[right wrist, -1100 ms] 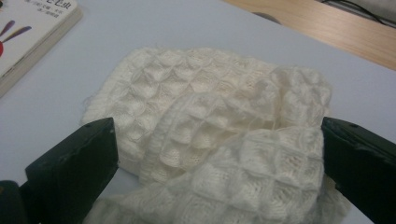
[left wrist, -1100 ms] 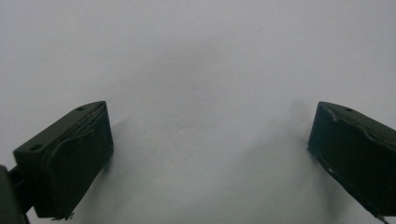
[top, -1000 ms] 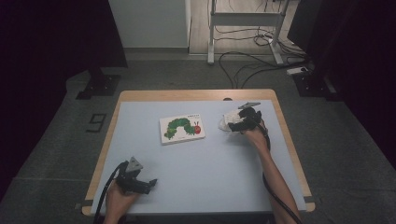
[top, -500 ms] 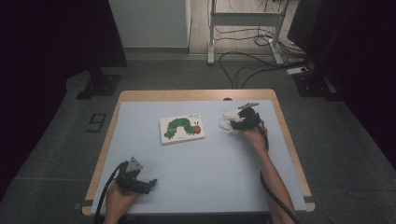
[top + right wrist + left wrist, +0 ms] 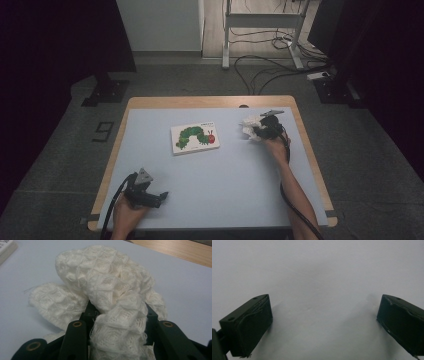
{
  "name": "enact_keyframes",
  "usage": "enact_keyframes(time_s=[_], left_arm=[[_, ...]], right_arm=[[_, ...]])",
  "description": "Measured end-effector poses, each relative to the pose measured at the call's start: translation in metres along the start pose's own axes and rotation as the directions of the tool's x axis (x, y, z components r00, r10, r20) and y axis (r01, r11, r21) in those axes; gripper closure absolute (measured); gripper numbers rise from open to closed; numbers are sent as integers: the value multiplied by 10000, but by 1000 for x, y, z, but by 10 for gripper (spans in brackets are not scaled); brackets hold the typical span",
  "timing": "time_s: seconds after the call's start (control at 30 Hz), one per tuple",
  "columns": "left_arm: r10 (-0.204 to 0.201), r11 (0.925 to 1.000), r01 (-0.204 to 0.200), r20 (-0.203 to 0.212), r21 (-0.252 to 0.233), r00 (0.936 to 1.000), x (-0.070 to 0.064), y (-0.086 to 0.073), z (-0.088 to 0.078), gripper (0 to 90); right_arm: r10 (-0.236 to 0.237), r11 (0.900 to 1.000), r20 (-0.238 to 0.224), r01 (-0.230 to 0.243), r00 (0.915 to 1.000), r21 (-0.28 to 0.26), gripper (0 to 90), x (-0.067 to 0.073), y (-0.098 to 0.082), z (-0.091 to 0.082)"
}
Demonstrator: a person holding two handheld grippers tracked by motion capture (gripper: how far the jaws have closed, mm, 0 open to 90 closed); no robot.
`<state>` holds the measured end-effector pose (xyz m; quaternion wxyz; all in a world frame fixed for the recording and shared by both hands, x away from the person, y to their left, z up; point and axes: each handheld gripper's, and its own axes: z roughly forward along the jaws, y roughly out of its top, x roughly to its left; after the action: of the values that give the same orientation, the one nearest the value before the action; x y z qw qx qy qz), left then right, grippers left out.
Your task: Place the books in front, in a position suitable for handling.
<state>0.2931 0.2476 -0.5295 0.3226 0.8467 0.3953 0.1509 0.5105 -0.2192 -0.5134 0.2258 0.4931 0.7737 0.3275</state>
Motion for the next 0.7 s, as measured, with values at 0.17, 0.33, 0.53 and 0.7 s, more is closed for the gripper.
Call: enact_keyframes(time_s=[0.17,0.33,0.53,0.7], left_arm=[[17,10000,-17,7,16,10000,0,0,0,0],[19,10000,-19,5,14,10000,0,0,0,1],[19,10000,-19,3,12,10000,0,0,0,1],[22,10000,-22,2,12,10000,0,0,0,1]], right_arm=[[32,9996,-247,-39,9997,-273,602,1,2,-10],[59,9990,-541,-83,9985,-450,601,2,3,-20],[30,9962,-1072,-122,9942,-860,599,5,7,-37],[-175,9942,-1243,40,9921,-1079,600,10,12,-50]])
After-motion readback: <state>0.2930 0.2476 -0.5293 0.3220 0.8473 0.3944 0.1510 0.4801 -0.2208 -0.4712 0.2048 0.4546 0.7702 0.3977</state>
